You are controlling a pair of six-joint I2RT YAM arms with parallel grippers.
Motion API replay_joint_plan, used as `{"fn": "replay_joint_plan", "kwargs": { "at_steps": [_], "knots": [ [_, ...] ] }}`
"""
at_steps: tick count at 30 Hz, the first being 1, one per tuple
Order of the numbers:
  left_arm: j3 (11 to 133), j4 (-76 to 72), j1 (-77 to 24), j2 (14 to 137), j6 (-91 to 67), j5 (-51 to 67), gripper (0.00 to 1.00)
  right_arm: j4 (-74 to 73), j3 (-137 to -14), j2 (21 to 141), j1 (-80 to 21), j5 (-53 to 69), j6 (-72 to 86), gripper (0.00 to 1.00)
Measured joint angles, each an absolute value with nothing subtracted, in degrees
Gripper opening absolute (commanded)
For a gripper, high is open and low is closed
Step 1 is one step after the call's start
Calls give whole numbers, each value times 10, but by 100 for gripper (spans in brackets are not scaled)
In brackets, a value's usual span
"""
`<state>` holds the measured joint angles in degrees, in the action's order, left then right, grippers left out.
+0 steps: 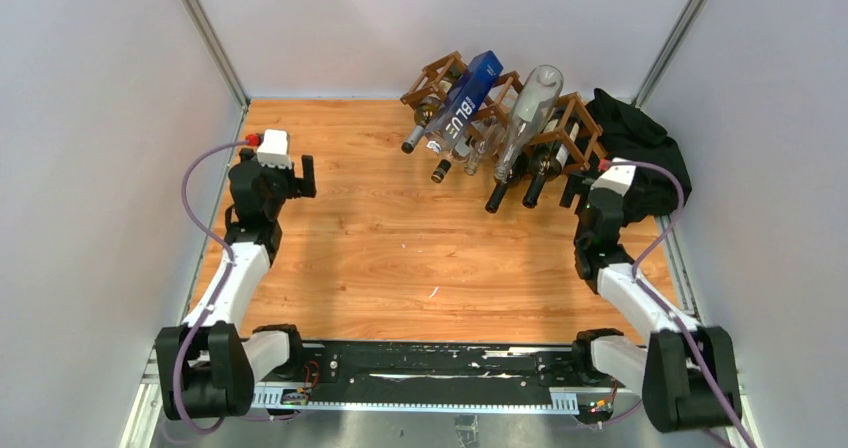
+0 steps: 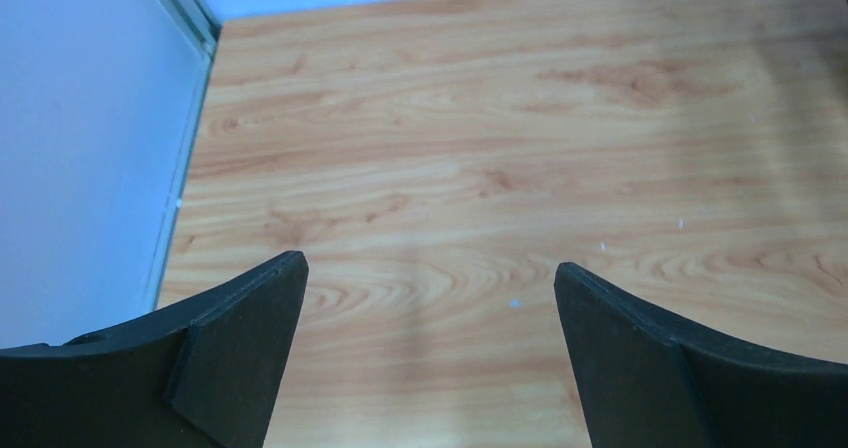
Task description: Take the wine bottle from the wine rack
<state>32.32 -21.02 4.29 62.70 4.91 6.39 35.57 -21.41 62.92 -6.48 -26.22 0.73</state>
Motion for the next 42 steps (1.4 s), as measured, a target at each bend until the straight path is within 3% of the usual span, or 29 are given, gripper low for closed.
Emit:
{"fn": "replay_joint_plan", "kwargs": {
  "at_steps": [10, 14, 16, 24, 30, 42],
  "knots": [
    [472, 177, 44, 512, 70, 108, 100, 83, -243, 308, -63, -298, 202, 100],
    [546, 258, 44, 522, 68, 125, 100, 61, -265, 266, -63, -262, 214, 100],
    [580, 287, 44, 533, 63, 133, 100, 20, -317, 303, -63, -239, 219, 100],
    [728, 376, 44, 639, 53, 168, 100, -195, -713, 613, -62, -126, 249, 100],
    [797, 402, 44, 708, 54, 167, 100, -227, -745, 630, -48, -15, 311, 100],
    [827, 432, 44, 754, 55, 171, 100, -337, -986, 865, -174, 30, 382, 100]
  ]
}}
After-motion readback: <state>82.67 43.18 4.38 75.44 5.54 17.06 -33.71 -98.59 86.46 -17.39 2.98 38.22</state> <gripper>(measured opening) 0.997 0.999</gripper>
